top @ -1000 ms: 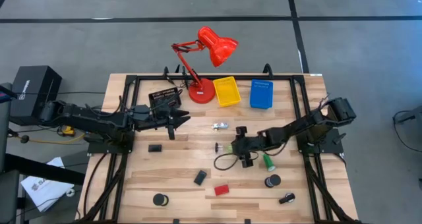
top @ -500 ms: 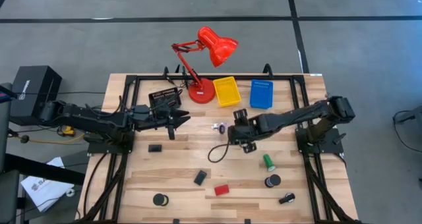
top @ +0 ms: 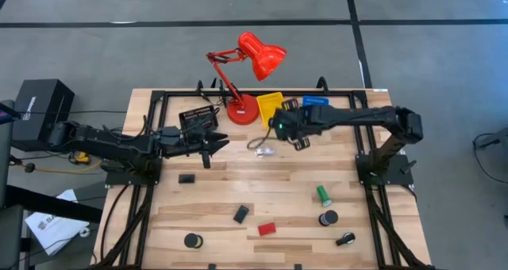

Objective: Pick & Place Office items
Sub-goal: Put the light green hourglass into the yellow bin

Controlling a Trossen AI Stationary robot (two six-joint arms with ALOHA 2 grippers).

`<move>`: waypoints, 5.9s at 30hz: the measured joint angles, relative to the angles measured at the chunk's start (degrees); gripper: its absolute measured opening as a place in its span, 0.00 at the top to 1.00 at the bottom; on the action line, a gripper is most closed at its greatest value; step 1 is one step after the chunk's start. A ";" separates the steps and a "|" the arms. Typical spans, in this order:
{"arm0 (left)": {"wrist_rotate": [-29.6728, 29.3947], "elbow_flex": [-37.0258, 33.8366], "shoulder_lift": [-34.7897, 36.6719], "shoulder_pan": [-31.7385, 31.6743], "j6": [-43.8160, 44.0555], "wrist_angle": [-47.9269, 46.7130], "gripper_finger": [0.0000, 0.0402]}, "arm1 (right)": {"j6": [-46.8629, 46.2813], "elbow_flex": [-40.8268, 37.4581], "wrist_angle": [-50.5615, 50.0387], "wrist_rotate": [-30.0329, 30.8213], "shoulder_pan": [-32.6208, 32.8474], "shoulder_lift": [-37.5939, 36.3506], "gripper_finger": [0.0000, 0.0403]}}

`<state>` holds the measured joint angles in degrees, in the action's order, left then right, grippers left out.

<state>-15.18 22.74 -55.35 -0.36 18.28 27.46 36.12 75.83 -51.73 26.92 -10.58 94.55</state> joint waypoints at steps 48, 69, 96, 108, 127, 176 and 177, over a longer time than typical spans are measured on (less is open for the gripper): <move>0.02 0.00 -0.02 0.20 0.00 -0.02 0.72 | -0.28 1.30 -1.71 -11.89 -8.06 8.06 0.47; 0.02 0.00 -0.02 0.20 0.13 0.00 0.72 | -6.14 4.68 -17.91 -21.16 0.96 7.97 0.51; 0.00 0.00 -0.02 0.20 0.20 0.00 0.72 | 0.55 4.66 -20.78 -20.02 3.36 8.00 0.51; 0.00 0.00 -0.02 0.17 1.51 0.02 0.72 | 11.75 4.61 -20.76 -11.17 -0.21 8.00 0.49; 0.00 0.00 -0.02 0.17 1.66 0.04 0.72 | 22.14 4.57 -21.81 -7.01 0.67 11.25 0.51; 0.02 0.00 0.00 0.39 1.68 0.04 0.72 | 10.38 9.85 -25.98 0.31 5.74 17.70 0.33; 0.02 0.00 0.00 0.39 1.68 0.04 0.72 | 8.66 9.85 -26.69 0.33 5.74 17.68 0.33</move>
<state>-15.16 22.74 -55.35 0.03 19.97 27.51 44.78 85.68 -78.42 27.24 -4.83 112.22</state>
